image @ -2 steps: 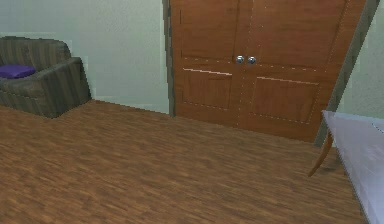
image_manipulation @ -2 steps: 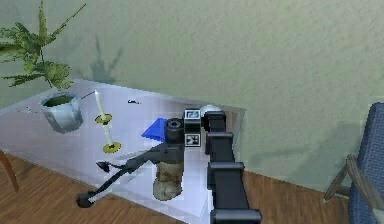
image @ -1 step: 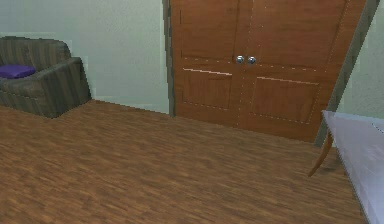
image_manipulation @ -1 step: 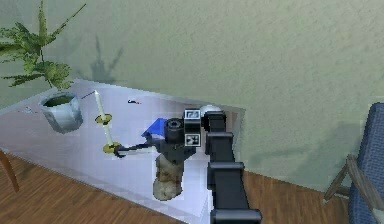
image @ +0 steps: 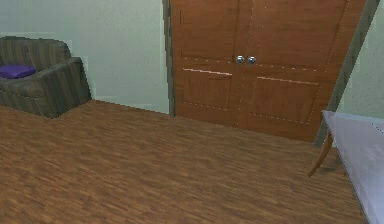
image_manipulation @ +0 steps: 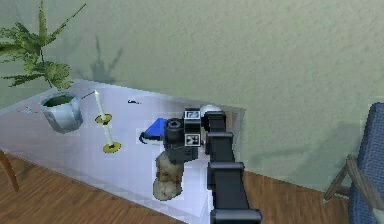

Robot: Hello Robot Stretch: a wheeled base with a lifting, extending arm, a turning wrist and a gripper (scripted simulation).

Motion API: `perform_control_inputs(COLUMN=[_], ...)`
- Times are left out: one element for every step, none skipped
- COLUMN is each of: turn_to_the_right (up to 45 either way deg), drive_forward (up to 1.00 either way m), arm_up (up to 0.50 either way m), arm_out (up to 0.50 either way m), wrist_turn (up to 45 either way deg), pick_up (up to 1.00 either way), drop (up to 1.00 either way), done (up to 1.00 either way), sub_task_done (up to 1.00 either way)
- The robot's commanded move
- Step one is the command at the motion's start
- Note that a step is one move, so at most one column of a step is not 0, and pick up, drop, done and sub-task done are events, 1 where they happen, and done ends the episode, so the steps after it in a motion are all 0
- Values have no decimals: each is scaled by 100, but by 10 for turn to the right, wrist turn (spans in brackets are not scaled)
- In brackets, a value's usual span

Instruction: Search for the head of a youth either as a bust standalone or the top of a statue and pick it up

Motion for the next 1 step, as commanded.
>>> perform_control_inputs(turn_to_the_right=[0], drive_forward=[0], arm_up=[-30], arm_out=[0], wrist_turn=[0], pick_up=[0], drop=[0], done=[0], sub_task_done=[0])
